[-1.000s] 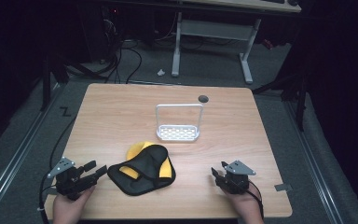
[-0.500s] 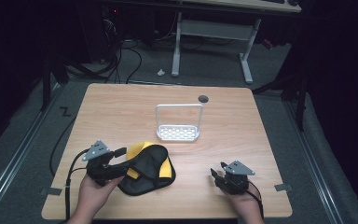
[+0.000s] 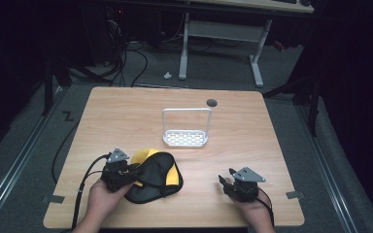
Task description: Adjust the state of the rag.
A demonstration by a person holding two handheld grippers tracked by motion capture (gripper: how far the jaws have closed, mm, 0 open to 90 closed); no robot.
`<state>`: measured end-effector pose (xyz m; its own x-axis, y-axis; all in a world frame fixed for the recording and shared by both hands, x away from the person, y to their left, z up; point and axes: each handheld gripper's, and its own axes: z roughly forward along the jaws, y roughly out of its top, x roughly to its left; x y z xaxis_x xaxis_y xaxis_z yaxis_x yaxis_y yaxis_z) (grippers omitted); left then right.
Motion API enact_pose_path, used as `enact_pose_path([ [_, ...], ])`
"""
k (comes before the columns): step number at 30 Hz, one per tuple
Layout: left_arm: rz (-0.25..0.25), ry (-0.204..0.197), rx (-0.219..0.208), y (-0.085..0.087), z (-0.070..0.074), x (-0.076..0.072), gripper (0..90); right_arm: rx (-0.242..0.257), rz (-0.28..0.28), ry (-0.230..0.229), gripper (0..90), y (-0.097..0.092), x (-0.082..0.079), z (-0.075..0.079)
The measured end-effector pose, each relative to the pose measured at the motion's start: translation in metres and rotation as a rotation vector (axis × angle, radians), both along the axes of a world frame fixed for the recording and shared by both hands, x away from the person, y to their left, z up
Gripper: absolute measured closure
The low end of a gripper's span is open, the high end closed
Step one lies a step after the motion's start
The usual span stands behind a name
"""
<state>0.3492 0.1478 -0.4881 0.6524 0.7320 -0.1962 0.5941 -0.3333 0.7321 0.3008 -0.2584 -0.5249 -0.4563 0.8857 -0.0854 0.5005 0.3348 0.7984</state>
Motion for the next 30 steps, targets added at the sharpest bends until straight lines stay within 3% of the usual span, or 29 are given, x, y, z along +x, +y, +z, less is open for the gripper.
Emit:
enact_pose_path([
  [5,-0.033,-0.006,-0.001,-0.011,-0.004,-0.010,79.2,-0.003,0.008,0.001,50.1,0.002,0.000,0.000],
  [9,-0.072,-0.002,-0.034,-0.026,-0.005,-0.018,80.2,-0.003,0.009,-0.003,50.5,0.003,-0.001,0.000],
  [17,-0.155,0.013,-0.105,-0.071,-0.010,-0.035,80.6,0.007,0.010,-0.008,51.2,0.005,-0.003,0.003],
  [22,-0.166,0.014,-0.130,-0.085,-0.011,-0.039,79.8,0.033,0.030,-0.005,53.4,0.007,-0.007,0.007],
  [24,-0.177,0.018,-0.139,-0.084,-0.010,-0.039,75.5,0.041,0.046,-0.005,56.7,0.010,-0.011,0.009],
  [26,-0.187,0.023,-0.142,-0.082,-0.007,-0.038,64.8,0.046,0.071,0.001,58.5,0.016,-0.015,0.011],
  [30,-0.182,-0.040,-0.121,-0.078,0.006,-0.040,51.9,0.016,0.121,0.019,69.7,0.030,-0.022,0.011],
])
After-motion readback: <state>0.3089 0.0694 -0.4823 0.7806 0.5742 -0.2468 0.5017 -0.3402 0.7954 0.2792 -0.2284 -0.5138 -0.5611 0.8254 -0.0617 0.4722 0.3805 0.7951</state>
